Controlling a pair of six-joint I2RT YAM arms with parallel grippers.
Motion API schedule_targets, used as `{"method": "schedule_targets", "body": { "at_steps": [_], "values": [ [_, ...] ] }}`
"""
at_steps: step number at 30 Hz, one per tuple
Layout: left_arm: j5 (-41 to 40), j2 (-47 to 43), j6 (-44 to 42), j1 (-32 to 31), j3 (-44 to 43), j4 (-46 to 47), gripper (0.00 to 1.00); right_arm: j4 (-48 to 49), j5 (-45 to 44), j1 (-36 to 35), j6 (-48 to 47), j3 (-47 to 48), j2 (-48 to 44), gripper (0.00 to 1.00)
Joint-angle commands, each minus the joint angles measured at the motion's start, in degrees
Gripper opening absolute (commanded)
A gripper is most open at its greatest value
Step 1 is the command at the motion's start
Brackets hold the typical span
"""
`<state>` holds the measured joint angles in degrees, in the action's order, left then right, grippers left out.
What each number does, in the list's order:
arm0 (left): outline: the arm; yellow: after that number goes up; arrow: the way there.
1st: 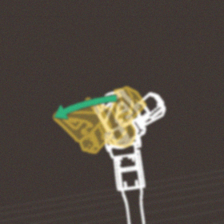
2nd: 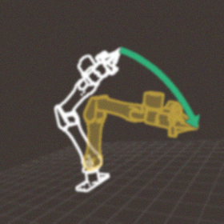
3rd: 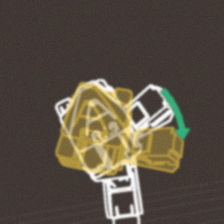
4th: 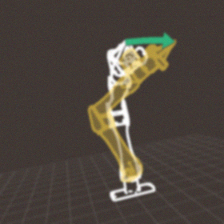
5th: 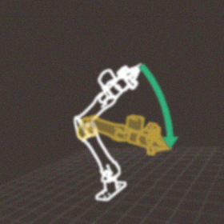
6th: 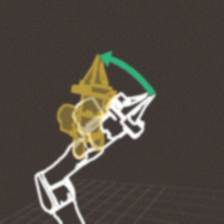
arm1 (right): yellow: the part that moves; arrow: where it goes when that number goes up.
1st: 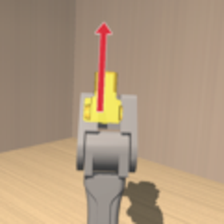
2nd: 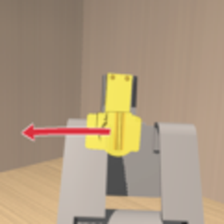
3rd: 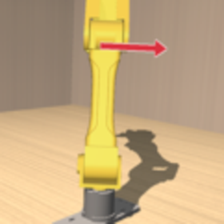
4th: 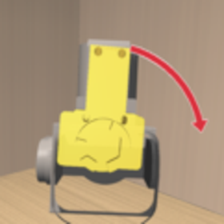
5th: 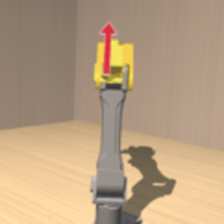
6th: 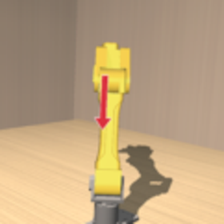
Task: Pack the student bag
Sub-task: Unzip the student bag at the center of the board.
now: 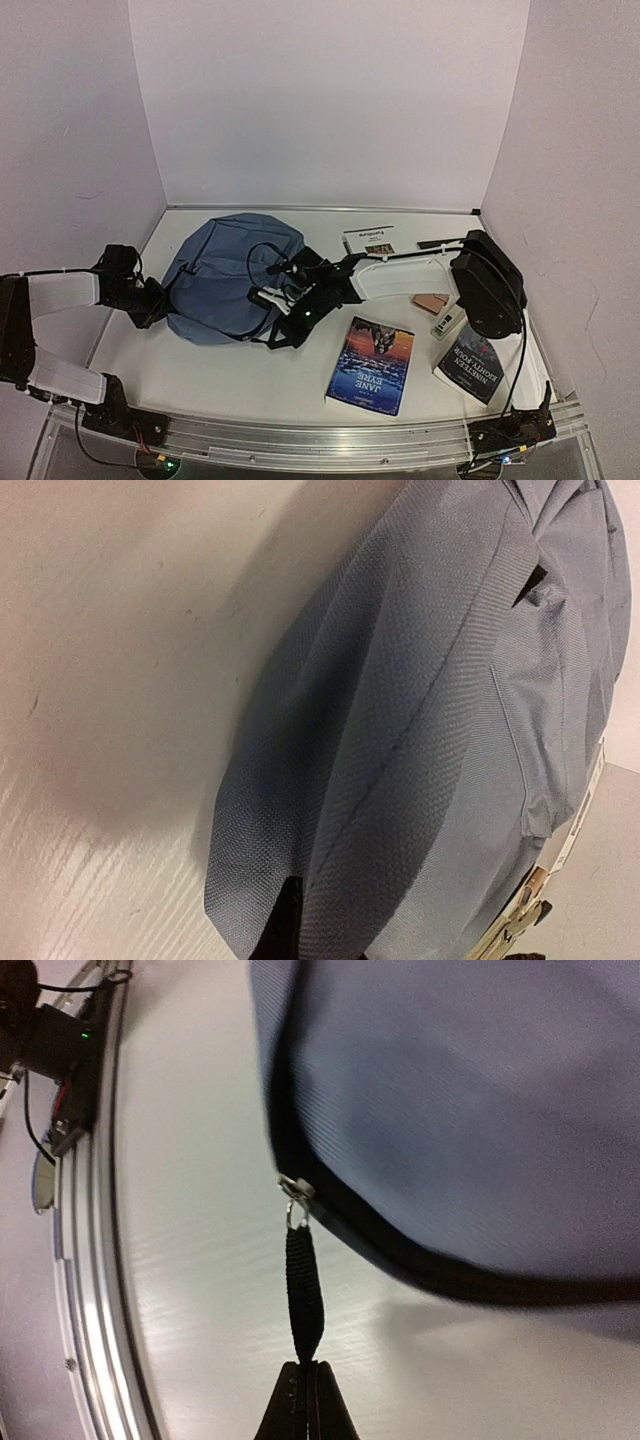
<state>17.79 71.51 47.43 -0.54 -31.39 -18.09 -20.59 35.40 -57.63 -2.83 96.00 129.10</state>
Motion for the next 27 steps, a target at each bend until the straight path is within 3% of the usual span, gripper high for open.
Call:
{"method": "schedule_targets", "body": {
  "at_steps": [1,9,14,18,22,27],
  "values": [
    [-2.7,2.4,-4.4,3.1,-4.0,1.7,0.0,-2.4,-1.1,6.4,-1.8,-3.9,-6.7,0.0],
    [1.1,3.6,-11.0,5.2,-7.9,1.6,0.03,-1.3,-1.0,9.8,-0.6,-4.9,-8.3,0.0],
    [1.1,-3.7,-18.8,0.7,-10.9,-3.4,0.55,-0.8,1.3,7.7,1.3,-1.8,-6.6,0.0],
    [2.3,-11.9,-21.6,-7.3,-10.8,-4.6,0.74,-0.8,1.9,7.0,2.4,1.1,-4.4,0.0],
    [0.8,-13.3,-23.0,-15.5,-10.7,-4.8,0.78,-0.8,0.7,7.1,2.4,2.7,-4.1,0.0],
    [-5.6,-6.1,-26.6,-28.4,-13.4,-5.2,0.77,-0.8,0.4,7.5,4.6,3.1,-4.5,0.0]
  ]
}}
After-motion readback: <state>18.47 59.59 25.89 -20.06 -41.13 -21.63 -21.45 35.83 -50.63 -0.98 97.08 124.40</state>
